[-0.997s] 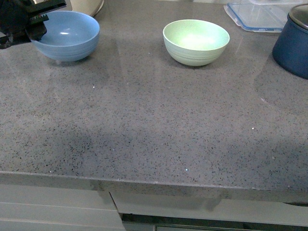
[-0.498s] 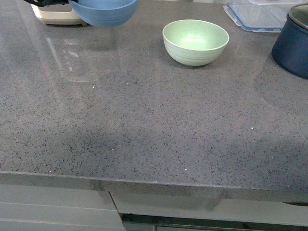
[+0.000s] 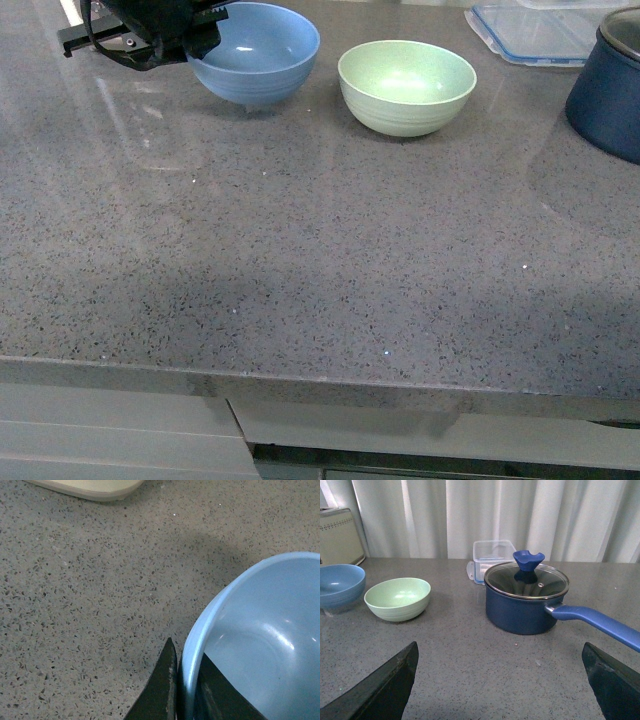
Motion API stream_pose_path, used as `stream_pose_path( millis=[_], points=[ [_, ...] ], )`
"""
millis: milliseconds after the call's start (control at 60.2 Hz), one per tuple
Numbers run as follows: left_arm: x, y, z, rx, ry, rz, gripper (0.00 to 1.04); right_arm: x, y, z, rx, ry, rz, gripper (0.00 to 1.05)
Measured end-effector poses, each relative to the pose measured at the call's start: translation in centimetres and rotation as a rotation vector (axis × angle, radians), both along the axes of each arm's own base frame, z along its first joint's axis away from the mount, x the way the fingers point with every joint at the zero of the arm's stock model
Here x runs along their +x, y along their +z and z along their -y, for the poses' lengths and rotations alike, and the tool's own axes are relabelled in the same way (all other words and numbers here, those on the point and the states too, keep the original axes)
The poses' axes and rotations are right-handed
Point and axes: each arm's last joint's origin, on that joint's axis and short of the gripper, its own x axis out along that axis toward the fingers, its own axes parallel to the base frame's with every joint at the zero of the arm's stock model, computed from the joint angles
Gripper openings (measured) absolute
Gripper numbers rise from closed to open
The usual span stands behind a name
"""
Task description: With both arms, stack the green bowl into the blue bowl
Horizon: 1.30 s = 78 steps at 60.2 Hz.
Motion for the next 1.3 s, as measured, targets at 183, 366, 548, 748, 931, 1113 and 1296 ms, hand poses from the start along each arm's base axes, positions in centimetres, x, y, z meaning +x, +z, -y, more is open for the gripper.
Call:
stream_pose_path(
  millis=[183,366,548,748,931,1113,1296],
  points=[
    [0.0,-0.1,0.4,-0.018,-0.002,0.004,0.05,0.0,0.0,0.0,0.000,0.000,0.000,0.95],
    [0.0,-0.7,1.0,-0.021,-0.008,-0.008,0.05,0.0,0.0,0.0,0.000,0.000,0.000,0.95],
    [0.0,-1.2,1.4,-0.019,-0.015,-0.015,0.05,0.0,0.0,0.0,0.000,0.000,0.000,0.95],
    [0.0,-1.2,1.5,-0.018,-0.010,-0.013,0.05,0.0,0.0,0.0,0.000,0.000,0.000,0.95],
    [0.0,-1.4,1.5,-0.020,-0.007,-0.012,0.05,0.0,0.0,0.0,0.000,0.000,0.000,0.95],
    [0.1,-1.9,1.5,-0.024,-0.005,-0.014,0.05,0.0,0.0,0.0,0.000,0.000,0.000,0.95],
    [0.2,-2.0,1.5,-0.037,-0.005,-0.014,0.10,0.0,0.0,0.0,0.000,0.000,0.000,0.95]
  ],
)
